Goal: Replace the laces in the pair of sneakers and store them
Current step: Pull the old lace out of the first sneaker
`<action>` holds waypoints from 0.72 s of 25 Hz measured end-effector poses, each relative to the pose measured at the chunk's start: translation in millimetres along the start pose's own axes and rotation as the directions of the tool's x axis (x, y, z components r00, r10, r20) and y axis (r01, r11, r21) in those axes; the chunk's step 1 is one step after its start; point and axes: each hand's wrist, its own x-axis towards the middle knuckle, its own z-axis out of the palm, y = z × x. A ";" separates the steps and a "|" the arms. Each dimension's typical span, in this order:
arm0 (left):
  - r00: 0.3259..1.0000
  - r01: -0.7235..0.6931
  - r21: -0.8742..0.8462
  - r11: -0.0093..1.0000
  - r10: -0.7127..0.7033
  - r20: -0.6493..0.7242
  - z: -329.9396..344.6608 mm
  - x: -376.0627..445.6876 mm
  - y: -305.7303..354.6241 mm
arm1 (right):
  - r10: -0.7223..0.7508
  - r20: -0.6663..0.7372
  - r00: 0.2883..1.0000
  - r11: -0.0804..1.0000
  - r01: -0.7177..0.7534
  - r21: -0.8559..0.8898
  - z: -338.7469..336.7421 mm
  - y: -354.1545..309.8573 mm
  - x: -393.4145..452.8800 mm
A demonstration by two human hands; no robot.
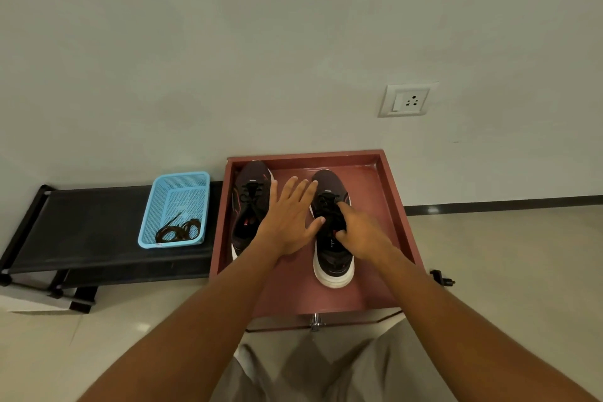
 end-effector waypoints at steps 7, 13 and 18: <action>0.994 0.055 -0.398 0.916 -0.088 -0.064 4.1 4.5 6.1 | 0.019 0.064 0.998 0.976 -0.033 0.214 -10.2 25.0 4.2; 0.954 0.228 -0.693 0.684 -0.299 0.019 6.4 7.7 11.8 | 0.165 0.117 0.979 0.824 -0.203 0.529 -17.6 46.1 7.5; 0.882 0.381 -0.799 0.464 -0.441 0.165 27.5 -1.7 17.7 | 0.239 0.090 0.967 0.739 -0.241 0.630 -5.5 48.2 10.2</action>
